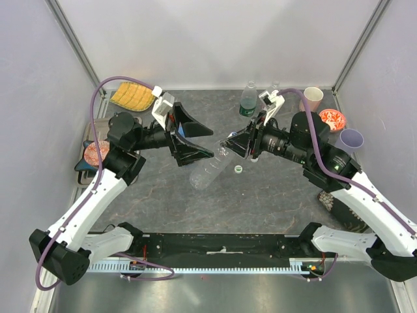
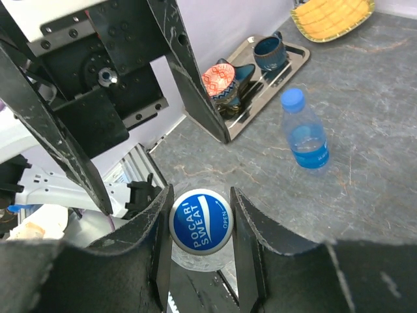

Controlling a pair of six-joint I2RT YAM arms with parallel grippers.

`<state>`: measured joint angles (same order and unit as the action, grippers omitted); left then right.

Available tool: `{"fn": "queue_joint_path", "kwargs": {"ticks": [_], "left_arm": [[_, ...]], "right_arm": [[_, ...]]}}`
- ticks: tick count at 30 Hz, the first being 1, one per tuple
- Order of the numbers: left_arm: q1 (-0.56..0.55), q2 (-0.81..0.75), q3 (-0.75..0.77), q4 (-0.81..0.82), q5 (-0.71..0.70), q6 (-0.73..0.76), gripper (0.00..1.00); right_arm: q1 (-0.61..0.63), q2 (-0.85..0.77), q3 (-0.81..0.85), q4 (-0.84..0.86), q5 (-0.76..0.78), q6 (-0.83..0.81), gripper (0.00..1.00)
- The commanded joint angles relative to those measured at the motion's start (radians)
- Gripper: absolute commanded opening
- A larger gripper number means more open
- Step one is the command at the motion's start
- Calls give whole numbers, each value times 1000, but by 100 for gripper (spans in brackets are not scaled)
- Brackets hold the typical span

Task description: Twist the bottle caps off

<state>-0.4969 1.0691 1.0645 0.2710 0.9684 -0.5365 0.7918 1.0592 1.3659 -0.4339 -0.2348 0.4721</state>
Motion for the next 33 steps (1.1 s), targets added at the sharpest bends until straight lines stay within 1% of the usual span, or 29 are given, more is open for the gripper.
{"fn": "queue_joint_path", "kwargs": {"ticks": [1, 4, 9, 11, 17, 20, 21, 24, 29, 30, 32, 33], "left_arm": [[1, -12, -21, 54, 127, -21, 100], [0, -24, -44, -22, 109, 53, 100], [-9, -23, -49, -70, 102, 111, 100], [-20, -14, -35, -117, 90, 138, 100], [-45, -11, -31, -170, 73, 197, 99], [-48, -5, -29, -185, 79, 211, 95], [-51, -1, -29, -187, 84, 216, 91], [-57, 3, -29, -200, 95, 228, 83], [-61, 8, -28, -213, 98, 242, 73], [-63, 8, -26, -214, 98, 244, 68], [-65, 9, -24, -216, 98, 245, 63], [-66, 9, -24, -216, 98, 250, 59]], "right_arm": [[-3, 4, 41, 95, -40, 20, 0], [-5, 24, 39, 136, -75, 39, 0], [-5, 57, 39, 214, -126, 82, 0], [-3, 65, 44, 227, -136, 89, 0], [-3, 81, 64, 248, -143, 92, 0], [-3, 84, 73, 247, -147, 92, 0], [-3, 87, 75, 247, -149, 91, 0], [-3, 87, 75, 247, -149, 92, 0], [-3, 88, 68, 250, -159, 95, 0], [-3, 87, 67, 250, -159, 95, 0], [-5, 87, 59, 250, -161, 95, 0], [-3, 85, 56, 248, -162, 91, 0]]}}
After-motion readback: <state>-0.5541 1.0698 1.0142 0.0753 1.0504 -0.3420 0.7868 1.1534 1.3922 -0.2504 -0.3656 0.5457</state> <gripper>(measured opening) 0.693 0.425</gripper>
